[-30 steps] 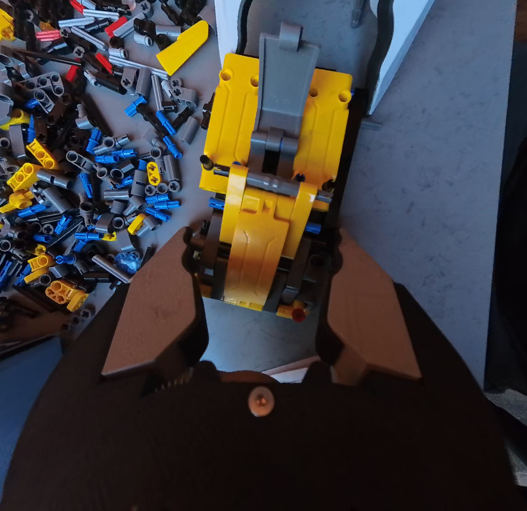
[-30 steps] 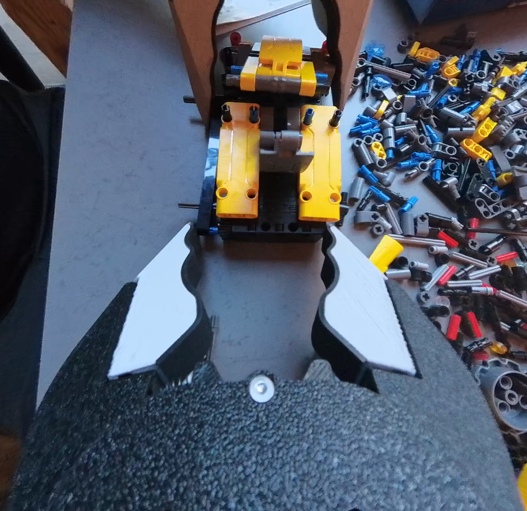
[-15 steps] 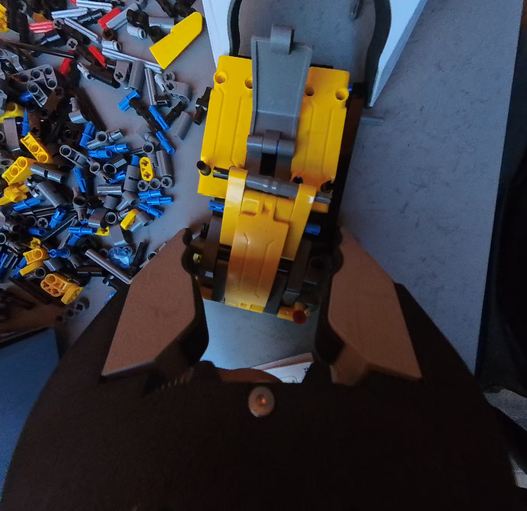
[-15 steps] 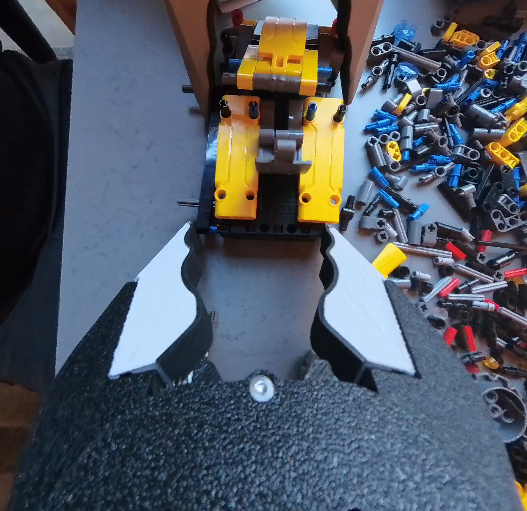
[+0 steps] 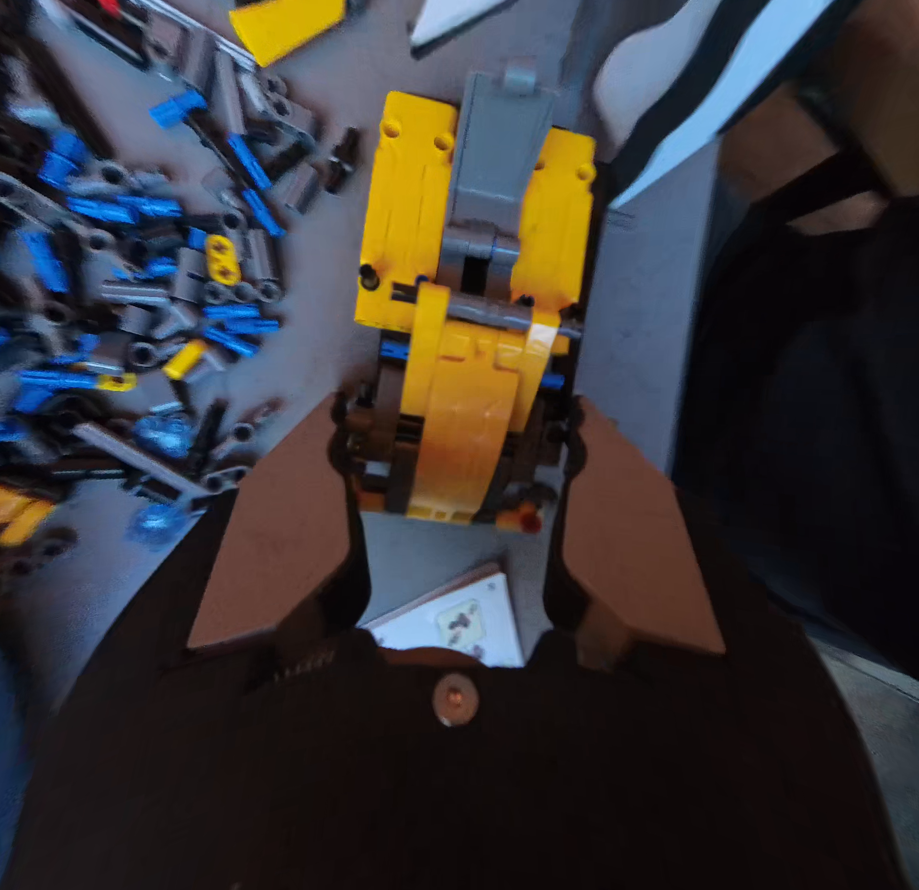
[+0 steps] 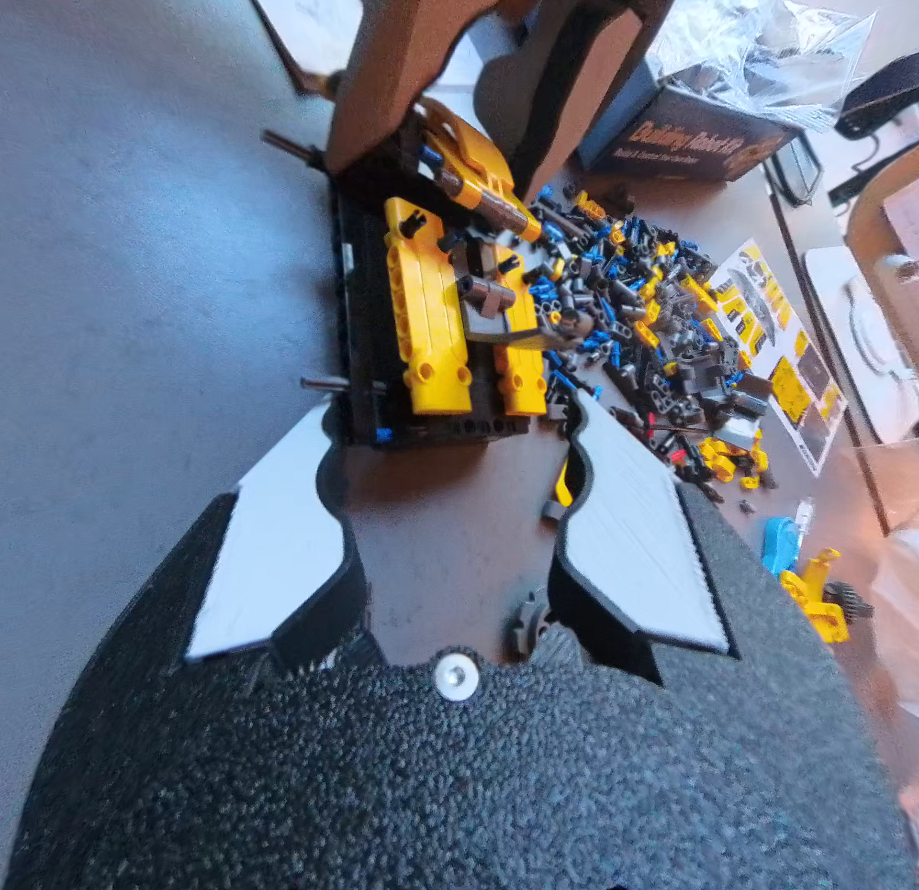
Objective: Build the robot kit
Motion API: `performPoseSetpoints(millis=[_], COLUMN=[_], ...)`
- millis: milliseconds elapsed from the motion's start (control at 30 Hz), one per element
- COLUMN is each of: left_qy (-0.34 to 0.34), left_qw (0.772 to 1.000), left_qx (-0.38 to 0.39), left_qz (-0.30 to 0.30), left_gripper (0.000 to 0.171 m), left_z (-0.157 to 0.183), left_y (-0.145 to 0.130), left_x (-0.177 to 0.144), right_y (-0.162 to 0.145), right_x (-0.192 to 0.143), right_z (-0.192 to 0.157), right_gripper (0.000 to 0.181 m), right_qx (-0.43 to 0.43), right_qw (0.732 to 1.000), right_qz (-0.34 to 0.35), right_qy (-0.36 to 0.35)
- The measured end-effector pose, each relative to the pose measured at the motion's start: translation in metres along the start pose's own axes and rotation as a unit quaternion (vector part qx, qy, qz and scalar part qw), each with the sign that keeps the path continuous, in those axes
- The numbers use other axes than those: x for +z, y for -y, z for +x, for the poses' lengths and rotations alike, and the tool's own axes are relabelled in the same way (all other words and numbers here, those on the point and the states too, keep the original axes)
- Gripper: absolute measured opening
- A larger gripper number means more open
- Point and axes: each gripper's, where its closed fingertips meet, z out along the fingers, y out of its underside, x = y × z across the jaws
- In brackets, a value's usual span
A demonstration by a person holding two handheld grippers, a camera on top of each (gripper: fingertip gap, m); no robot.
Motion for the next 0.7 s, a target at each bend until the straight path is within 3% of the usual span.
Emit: performPoseSetpoints(millis=[33,100,233,300,367,433,500,567,633,700], left_qy=[-0.045,-0.086,-0.081,-0.051,-0.007,0.083,0.171,0.245,0.254,0.272], left_qw=[0.999,0.995,0.995,0.998,0.996,0.989,0.970,0.946,0.943,0.935], left_qx=[-0.022,-0.051,-0.061,-0.038,-0.026,0.010,0.097,0.156,0.171,0.184], left_qz=[0.004,0.009,0.013,0.026,0.082,0.125,0.144,0.144,0.131,0.134], left_gripper=[0.084,0.084,0.084,0.085,0.096,0.098,0.096,0.081,0.077,0.061], left_z=[0.008,0.011,0.010,0.009,0.008,0.010,0.035,0.057,0.078,0.090], left_y=[0.001,0.002,0.001,0.002,0.012,0.016,0.016,0.019,0.020,0.027], left_x=[-0.001,-0.004,-0.006,-0.016,-0.042,-0.073,-0.088,-0.080,-0.054,-0.039], right_y=[0.001,0.008,0.009,0.010,0.011,0.014,0.020,0.022,0.023,0.025], right_x=[0.001,-0.002,-0.004,-0.006,-0.010,-0.014,-0.021,-0.024,-0.023,-0.025], right_z=[-0.002,-0.010,-0.010,-0.011,-0.011,-0.016,-0.023,-0.028,-0.028,-0.033], right_gripper=[0.082,0.041,0.040,0.039,0.039,0.038,0.037,0.038,0.038,0.038], right_qx=[-0.011,-0.021,0.027,0.033,0.052,0.096,0.154,0.201,0.229,0.256], right_qw=[1.000,0.999,0.999,0.999,0.998,0.991,0.975,0.957,0.948,0.934], right_qz=[0.000,0.023,0.030,0.027,0.024,0.023,0.029,0.027,0.024,0.015], right_qy=[-0.007,-0.006,0.006,0.014,0.034,0.086,0.157,0.206,0.221,0.250])
